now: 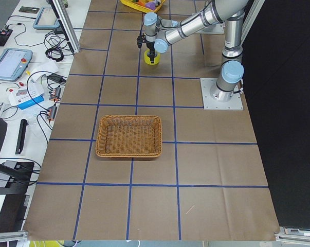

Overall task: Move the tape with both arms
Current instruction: 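Reach the left gripper to the tape roll and grasp its rim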

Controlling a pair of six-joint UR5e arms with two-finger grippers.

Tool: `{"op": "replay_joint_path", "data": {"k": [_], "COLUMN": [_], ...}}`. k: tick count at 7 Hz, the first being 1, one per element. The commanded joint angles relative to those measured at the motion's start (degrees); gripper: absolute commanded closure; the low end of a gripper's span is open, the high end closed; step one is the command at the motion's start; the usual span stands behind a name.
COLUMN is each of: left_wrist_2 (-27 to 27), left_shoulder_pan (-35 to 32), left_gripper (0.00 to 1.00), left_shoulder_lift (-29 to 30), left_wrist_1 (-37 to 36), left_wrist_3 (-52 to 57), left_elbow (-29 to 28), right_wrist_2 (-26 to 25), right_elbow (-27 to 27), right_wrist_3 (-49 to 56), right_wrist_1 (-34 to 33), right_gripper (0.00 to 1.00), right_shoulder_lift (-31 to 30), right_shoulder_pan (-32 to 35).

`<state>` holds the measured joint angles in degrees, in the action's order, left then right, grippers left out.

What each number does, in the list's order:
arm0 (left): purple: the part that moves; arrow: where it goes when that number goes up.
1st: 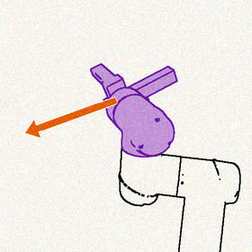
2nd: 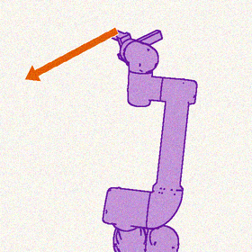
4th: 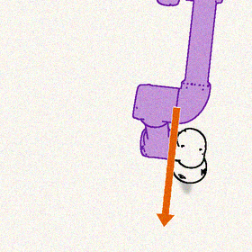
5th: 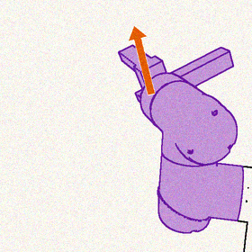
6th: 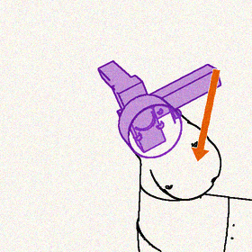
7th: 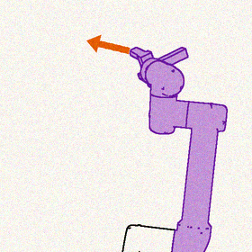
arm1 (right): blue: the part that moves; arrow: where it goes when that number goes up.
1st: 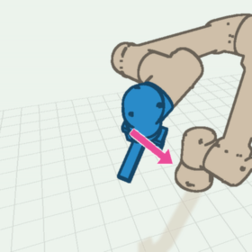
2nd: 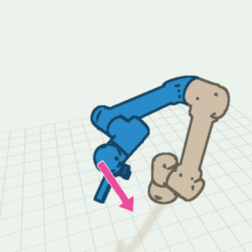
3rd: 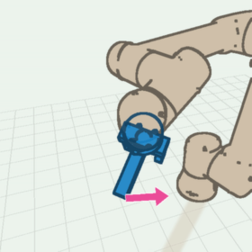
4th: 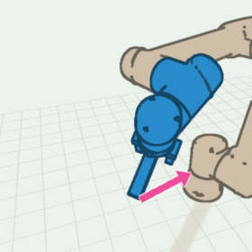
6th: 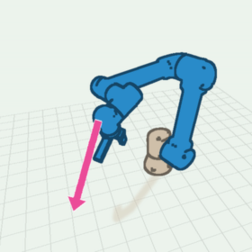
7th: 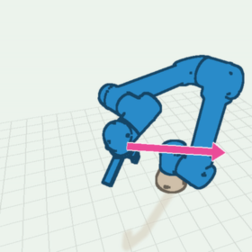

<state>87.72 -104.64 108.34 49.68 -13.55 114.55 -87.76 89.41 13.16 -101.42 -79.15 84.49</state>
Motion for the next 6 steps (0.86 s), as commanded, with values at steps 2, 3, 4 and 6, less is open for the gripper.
{"op": "replay_joint_path", "data": {"k": [2, 3, 4, 6], "left_wrist_2": [0.4, 0.5, 0.7, 1.7], "left_shoulder_pan": [0.1, 0.1, 0.7, 8.8], "left_gripper": [0.98, 1.00, 1.00, 1.00], "left_shoulder_lift": [0.2, 0.1, -1.1, -6.4], "left_wrist_1": [0.0, -0.1, 0.0, 3.5], "left_wrist_3": [1.1, 1.3, 2.4, 5.8], "left_elbow": [-0.6, -0.6, -1.0, -2.6], "right_wrist_2": [-0.6, -0.4, -0.5, -0.5], "right_elbow": [-2.3, -2.4, -2.4, -2.2], "right_wrist_3": [-2.0, -4.3, -4.4, -5.1], "right_wrist_1": [1.8, 2.4, 2.4, 2.6], "right_gripper": [0.00, 0.00, 0.00, 0.00], "right_shoulder_lift": [-2.1, -2.2, -2.2, -2.2], "right_shoulder_pan": [1.7, 2.2, 2.5, 2.6]}}
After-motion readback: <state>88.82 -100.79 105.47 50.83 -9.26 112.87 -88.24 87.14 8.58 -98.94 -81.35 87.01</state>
